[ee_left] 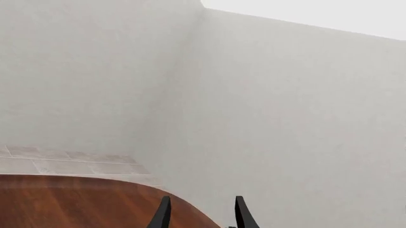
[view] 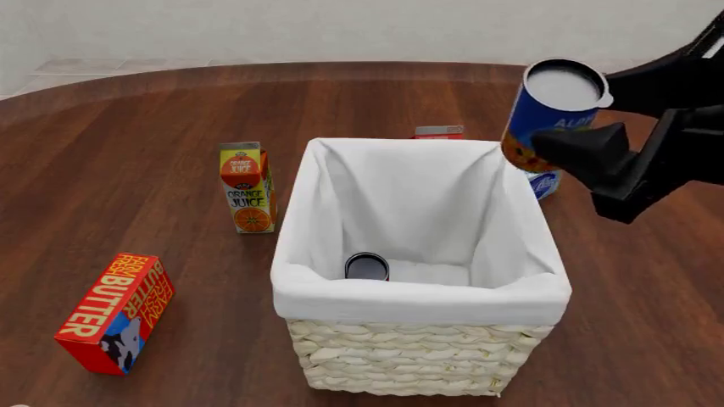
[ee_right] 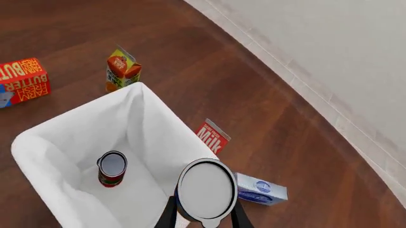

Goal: Pick up the alphabet soup and the tomato sauce, and put them in the basket.

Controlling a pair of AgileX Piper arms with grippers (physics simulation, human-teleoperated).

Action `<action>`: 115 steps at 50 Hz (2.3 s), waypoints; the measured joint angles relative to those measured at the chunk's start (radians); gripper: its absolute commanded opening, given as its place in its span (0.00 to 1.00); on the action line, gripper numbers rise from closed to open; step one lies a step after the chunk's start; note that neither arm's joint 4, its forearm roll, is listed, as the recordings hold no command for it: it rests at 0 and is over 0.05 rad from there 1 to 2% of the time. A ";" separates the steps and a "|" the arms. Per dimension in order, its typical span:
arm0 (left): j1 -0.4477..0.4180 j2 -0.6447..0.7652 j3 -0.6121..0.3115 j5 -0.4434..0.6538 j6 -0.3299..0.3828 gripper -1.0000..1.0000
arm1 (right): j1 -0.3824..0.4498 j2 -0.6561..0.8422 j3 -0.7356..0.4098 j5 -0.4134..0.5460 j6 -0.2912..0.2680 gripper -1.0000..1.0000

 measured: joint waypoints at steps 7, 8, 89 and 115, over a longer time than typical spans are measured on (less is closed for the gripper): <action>0.001 0.000 0.004 -0.003 -0.002 1.00 | 0.025 0.018 -0.014 0.016 -0.009 0.00; 0.001 0.000 0.004 -0.003 -0.002 1.00 | 0.028 0.021 -0.016 0.017 -0.011 0.00; 0.026 0.010 0.040 -0.041 -0.022 1.00 | 0.131 0.242 0.000 -0.004 -0.128 0.00; 0.036 0.009 0.050 -0.053 -0.029 1.00 | 0.148 0.275 -0.008 -0.010 -0.142 1.00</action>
